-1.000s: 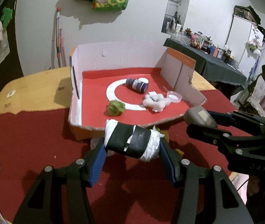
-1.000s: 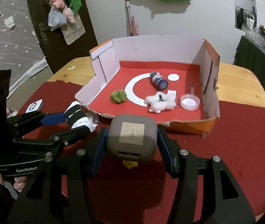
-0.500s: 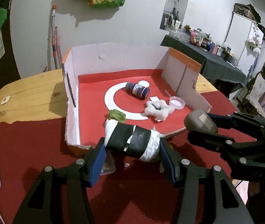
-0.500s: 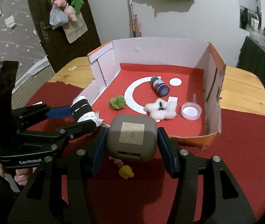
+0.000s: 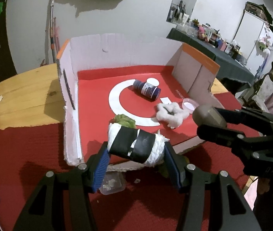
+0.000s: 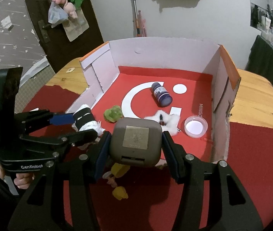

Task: Organize objects
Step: 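Carry the cylinder and grey case over the box with both grippers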

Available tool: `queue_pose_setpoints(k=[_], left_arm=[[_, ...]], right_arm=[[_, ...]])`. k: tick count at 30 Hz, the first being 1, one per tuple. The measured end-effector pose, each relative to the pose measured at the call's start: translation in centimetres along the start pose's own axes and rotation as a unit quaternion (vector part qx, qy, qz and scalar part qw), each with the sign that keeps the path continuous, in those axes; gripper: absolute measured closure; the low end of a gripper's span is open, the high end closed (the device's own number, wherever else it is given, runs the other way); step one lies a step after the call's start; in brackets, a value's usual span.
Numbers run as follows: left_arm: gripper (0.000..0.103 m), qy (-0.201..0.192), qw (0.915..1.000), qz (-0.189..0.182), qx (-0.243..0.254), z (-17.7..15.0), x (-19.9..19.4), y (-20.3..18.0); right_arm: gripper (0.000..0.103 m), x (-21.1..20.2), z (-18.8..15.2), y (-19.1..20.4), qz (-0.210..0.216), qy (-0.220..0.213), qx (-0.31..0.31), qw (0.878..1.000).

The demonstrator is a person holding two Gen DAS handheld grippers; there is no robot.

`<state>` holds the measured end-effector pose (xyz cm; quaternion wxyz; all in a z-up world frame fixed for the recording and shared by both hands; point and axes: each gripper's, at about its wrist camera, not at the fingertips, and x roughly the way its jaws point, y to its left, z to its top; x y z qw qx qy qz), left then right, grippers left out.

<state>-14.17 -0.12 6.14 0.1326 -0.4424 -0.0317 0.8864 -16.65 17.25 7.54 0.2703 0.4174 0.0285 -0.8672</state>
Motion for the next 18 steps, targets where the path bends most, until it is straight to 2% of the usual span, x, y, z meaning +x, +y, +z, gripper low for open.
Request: queue_pose_setpoints(k=[11,18], left_arm=[[0.046,0.033,0.9994,-0.01,0.007,0.3,2.0,0.5],[0.046,0.037,0.9992,-0.011,0.011,0.6,2.6,0.8]], right_arm=[[0.052,3.2,1.2,-0.4,0.001,0.042,-0.006,0.999],[0.052,4.9,1.4,-1.2,0.009,0.073,-0.001,0.997]])
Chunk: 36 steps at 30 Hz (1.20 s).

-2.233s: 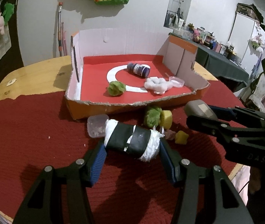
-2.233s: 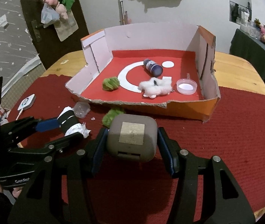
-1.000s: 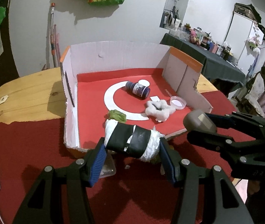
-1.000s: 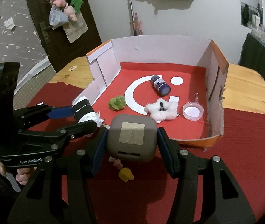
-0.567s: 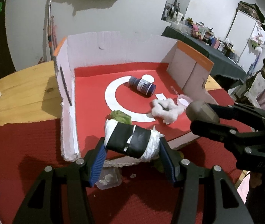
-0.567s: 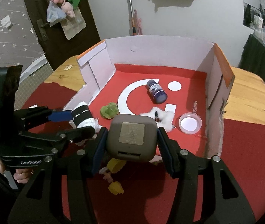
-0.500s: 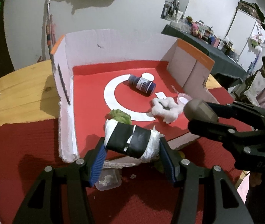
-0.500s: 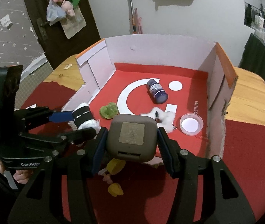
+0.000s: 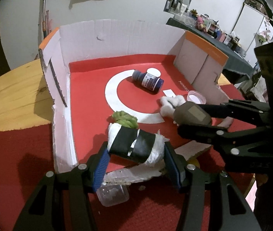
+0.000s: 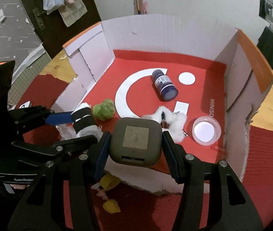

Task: Organize objects
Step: 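Carry the cylinder and grey case over the box with both grippers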

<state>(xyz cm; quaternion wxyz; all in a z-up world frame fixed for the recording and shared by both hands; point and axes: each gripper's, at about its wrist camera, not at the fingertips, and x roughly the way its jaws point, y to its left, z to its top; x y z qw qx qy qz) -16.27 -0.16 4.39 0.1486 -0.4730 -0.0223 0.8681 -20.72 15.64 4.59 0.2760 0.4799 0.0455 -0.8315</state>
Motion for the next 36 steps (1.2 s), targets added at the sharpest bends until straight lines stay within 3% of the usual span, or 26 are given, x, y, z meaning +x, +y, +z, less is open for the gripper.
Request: queue_pose_setpoints(k=[19,26,36], left_arm=[[0.046,0.004,0.9999,-0.002,0.012,0.2,0.3,-0.1],[0.046,0.007,0.9997,-0.001,0.022,0.4,0.5,-0.7],[0.046,0.01,0.9998,0.012,0.013,0.8,1.5,-0.1]], right_arm=[[0.052,0.7,0.3,-1.4,0.002,0.012,0.009,1.0],[0.052,0.5,0.0,-1.2,-0.019,0.034,-0.014,0.999],[0.052,1.5,-0.2,-1.6,-0.035,0.028,-0.012,0.999]])
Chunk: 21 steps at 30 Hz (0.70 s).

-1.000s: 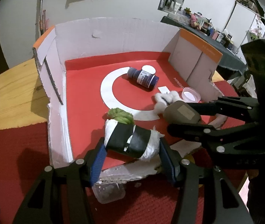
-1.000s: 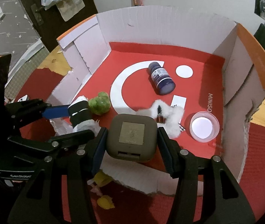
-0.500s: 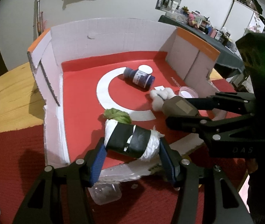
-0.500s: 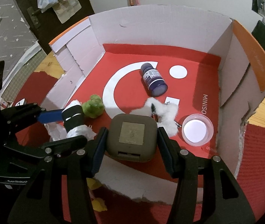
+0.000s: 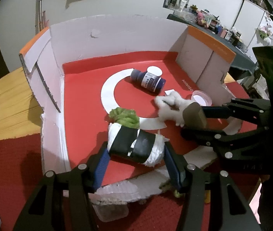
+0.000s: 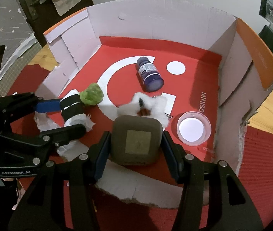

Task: Organize objects
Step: 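Carry the cylinder and grey case over the box with both grippers, then lower and release the cylinder with the left gripper while the right releases the grey case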

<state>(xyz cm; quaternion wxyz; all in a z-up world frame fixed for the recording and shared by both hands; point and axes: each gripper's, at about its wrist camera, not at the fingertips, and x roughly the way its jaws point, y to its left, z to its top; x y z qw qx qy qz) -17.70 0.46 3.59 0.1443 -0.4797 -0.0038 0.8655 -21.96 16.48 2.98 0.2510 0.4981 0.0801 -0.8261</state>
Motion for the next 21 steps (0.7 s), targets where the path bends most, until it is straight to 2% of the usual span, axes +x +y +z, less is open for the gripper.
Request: queue_pose_setpoints(k=[13,21], left_arm=[[0.046,-0.015,0.9995,0.026,-0.01,0.7,1.1,-0.2],[0.046,-0.022,0.9991,0.034,-0.012,0.7,1.7,-0.3]], right_arm=[[0.052,0.3,0.7,-1.1,-0.036,-0.04,0.019,0.998],[0.052,0.9,0.6,-1.0,-0.034,-0.047,0.016,0.998]])
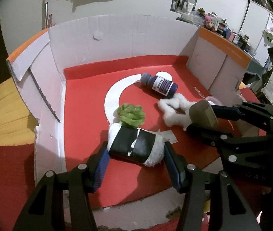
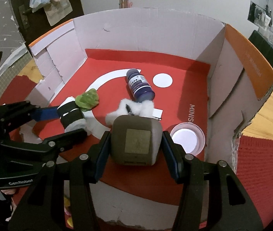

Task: Organize objects
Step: 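Lower and release the cylinder with the left gripper while the right releases the grey case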

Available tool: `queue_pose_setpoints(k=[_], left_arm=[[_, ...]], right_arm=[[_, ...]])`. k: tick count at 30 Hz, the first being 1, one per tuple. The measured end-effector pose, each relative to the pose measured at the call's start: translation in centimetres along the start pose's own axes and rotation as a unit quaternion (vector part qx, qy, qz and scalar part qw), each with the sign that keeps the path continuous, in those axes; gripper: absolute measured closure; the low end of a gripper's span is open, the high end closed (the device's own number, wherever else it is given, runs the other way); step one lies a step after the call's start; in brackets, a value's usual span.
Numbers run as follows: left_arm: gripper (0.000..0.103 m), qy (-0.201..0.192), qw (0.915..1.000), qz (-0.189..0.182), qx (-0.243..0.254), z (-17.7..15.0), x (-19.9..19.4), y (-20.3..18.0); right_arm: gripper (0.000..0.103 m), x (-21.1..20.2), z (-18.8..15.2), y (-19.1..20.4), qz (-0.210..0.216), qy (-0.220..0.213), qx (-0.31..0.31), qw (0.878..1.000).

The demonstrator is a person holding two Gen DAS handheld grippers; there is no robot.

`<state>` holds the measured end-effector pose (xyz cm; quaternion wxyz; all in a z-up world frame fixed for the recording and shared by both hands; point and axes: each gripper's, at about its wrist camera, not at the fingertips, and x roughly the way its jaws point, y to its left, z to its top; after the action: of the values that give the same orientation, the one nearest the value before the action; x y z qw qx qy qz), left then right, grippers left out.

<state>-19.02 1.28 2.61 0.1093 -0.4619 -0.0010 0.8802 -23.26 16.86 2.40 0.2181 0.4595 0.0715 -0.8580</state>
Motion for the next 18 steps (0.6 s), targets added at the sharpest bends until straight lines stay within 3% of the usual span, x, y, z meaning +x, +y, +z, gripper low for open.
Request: queue_pose_setpoints(k=[18], left_arm=[[0.045,-0.002,1.0,0.001,0.0,0.0,-0.02,0.0]], right_arm=[[0.053,0.39,-0.3,0.09,0.004,-0.001,0.002,1.0]])
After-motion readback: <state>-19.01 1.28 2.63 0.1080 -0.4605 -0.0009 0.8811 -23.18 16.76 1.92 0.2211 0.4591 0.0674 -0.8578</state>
